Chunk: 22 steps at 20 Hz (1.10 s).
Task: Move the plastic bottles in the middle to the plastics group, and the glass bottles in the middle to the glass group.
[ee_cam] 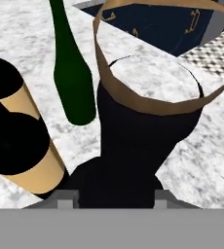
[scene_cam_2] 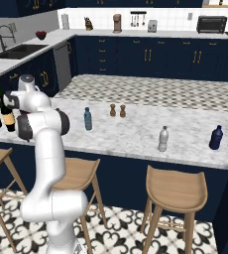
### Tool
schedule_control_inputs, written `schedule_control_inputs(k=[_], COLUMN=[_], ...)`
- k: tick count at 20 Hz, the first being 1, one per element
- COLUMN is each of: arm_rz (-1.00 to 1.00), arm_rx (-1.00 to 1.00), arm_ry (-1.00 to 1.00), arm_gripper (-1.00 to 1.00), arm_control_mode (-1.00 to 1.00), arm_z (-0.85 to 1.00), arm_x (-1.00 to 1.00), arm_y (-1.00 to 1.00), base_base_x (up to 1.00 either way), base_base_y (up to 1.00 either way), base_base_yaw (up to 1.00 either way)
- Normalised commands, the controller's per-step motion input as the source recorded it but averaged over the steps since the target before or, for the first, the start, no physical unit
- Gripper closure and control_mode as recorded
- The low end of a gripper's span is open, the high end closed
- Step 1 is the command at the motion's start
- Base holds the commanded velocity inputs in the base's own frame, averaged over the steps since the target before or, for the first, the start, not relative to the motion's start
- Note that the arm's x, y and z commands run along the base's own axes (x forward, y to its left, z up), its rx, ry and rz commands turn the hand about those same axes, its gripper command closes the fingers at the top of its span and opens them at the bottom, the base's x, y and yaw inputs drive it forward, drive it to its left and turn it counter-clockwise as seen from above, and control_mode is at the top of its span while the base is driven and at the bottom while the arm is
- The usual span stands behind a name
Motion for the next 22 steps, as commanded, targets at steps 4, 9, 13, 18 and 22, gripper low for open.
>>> schedule_control_inputs(k=[4, 9, 13, 18, 22], arm_rz=[0.09, 0.08, 0.04, 0.04, 0.04], arm_rx=[0.0, 0.0, 0.0, 0.0, 0.0], arm_ry=[-0.05, 0.01, 0.03, 0.04, 0.0], arm_gripper=[1.0, 1.0, 1.0, 1.0, 1.0], arm_control_mode=[-1.0, -1.0, -1.0, -1.0, -1.0], arm_z=[-0.05, -0.06, -0.24, -0.36, -0.12], arm_x=[0.0, 0.0, 0.0, 0.0, 0.0], arm_y=[0.25, 0.1, 0.0, 0.0, 0.0], base_base_x=[0.0, 0.0, 0.0, 0.0, 0.0], base_base_y=[0.0, 0.0, 0.0, 0.0, 0.0], base_base_yaw=[0.0, 0.0, 0.0, 0.0, 0.0])
